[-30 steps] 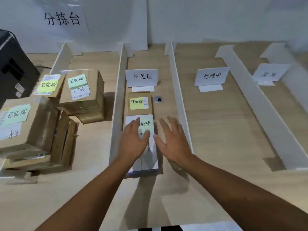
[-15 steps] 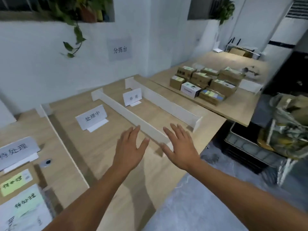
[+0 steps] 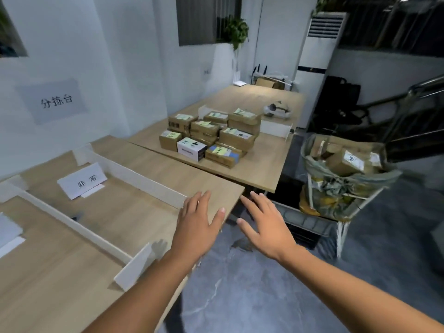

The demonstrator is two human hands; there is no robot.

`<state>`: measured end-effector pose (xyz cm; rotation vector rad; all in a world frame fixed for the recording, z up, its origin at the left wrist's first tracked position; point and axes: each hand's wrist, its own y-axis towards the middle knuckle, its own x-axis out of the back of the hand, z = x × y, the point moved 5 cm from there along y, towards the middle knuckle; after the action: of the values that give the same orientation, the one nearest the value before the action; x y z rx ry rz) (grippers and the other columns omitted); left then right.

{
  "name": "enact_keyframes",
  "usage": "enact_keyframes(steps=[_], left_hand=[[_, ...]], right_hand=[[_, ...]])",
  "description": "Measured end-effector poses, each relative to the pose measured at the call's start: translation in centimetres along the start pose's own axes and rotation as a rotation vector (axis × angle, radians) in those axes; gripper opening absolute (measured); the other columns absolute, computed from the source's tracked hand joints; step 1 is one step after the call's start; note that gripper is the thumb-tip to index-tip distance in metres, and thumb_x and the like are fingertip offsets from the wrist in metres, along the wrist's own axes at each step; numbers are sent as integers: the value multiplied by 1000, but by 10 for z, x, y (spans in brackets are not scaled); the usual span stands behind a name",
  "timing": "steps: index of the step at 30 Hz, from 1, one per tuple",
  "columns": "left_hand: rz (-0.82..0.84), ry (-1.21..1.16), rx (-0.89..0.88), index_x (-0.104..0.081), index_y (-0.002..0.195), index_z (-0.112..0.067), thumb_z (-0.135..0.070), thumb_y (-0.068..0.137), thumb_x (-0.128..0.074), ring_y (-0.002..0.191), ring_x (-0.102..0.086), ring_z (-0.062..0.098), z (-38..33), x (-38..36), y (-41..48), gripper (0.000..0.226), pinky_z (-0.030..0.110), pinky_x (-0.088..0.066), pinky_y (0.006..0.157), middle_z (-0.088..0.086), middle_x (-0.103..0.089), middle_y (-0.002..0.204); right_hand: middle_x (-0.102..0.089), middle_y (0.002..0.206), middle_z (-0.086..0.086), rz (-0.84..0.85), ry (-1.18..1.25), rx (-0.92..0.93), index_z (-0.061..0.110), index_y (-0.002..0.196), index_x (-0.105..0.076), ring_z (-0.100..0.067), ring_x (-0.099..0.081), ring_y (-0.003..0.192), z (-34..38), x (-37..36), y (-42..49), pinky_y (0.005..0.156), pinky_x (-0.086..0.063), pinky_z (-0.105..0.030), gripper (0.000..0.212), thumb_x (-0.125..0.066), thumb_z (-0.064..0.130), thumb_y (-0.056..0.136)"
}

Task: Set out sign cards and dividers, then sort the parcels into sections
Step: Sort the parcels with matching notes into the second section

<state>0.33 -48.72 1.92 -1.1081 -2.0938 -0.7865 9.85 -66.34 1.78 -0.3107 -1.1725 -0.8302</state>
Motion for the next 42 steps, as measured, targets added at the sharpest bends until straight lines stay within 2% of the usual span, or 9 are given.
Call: enact_keyframes(steps=[8, 17, 26, 29, 32, 35, 37, 39, 42], left_hand=[[23, -20, 63, -28, 159, -26, -59, 101, -41, 155, -14, 22, -8, -73, 148, 68, 48, -20, 124, 3, -24, 167], [23, -113, 122, -29, 159, -22, -57, 101, -43, 153, -17, 21, 0, -163, 349, 69, 41, -20, 123, 6, -25, 165], [-14, -173, 183, -30, 157, -19, -64, 98, -41, 151, -24, 24, -16, -204, 513, 76, 44, -25, 123, 9, -30, 162], [-45, -203, 235, -28, 159, -12, -60, 99, -46, 152, -23, 25, -22, -232, 567, 79, 40, -23, 124, 13, -28, 163], [-108, -285, 310, -32, 156, -10, -57, 99, -51, 145, -34, 25, -28, -264, 627, 77, 45, -32, 119, 13, -34, 159], [-172, -300, 415, -34, 155, -15, -59, 99, -50, 142, -37, 25, -34, -294, 685, 73, 48, -35, 117, 11, -35, 157], [-174, -294, 477, -28, 158, -18, -62, 98, -49, 148, -32, 25, -38, -315, 719, 77, 51, -32, 120, 8, -31, 162], [-192, -275, 521, -24, 160, -21, -64, 97, -50, 150, -28, 21, -38, -331, 752, 80, 43, -26, 123, 4, -27, 166], [-300, -338, 574, -23, 158, -29, -64, 95, -55, 137, -29, 3, -37, -347, 790, 79, 28, -24, 109, -5, -32, 160]], right_hand=[[-28, 164, -4, -14, 14, 17, 28, 158, -33, -24, -23, 151, -104, 2, 119, 122, -23, -41, 66, -41, 59, 100], [-21, 167, 0, 81, -18, -8, 35, 160, -24, -19, -17, 153, -222, -11, 291, 124, -17, -34, 66, -36, 62, 101], [-27, 164, 2, 23, 75, -4, 35, 158, -29, -16, -22, 151, -337, 19, 469, 121, -20, -32, 68, -33, 66, 98], [-29, 162, 4, 25, 115, 24, 36, 157, -30, -15, -25, 149, -383, 15, 534, 116, -18, -27, 63, -38, 61, 100], [-34, 158, 7, 28, 201, 69, 35, 155, -34, -12, -29, 145, -427, 13, 606, 112, -21, -25, 66, -37, 65, 97], [-36, 157, 7, 53, 254, 121, 33, 154, -35, -12, -31, 145, -473, 11, 682, 116, -26, -31, 68, -35, 69, 96], [-39, 155, 6, 73, 295, 143, 31, 153, -38, -14, -34, 144, -498, 9, 730, 115, -27, -33, 65, -39, 66, 97], [-41, 153, 4, 103, 333, 156, 28, 152, -40, -15, -36, 142, -520, 3, 775, 112, -26, -29, 64, -43, 62, 98], [-39, 156, 3, 189, 345, 189, 26, 154, -38, -15, -35, 143, -536, -13, 837, 111, -24, -28, 67, -44, 62, 98]])
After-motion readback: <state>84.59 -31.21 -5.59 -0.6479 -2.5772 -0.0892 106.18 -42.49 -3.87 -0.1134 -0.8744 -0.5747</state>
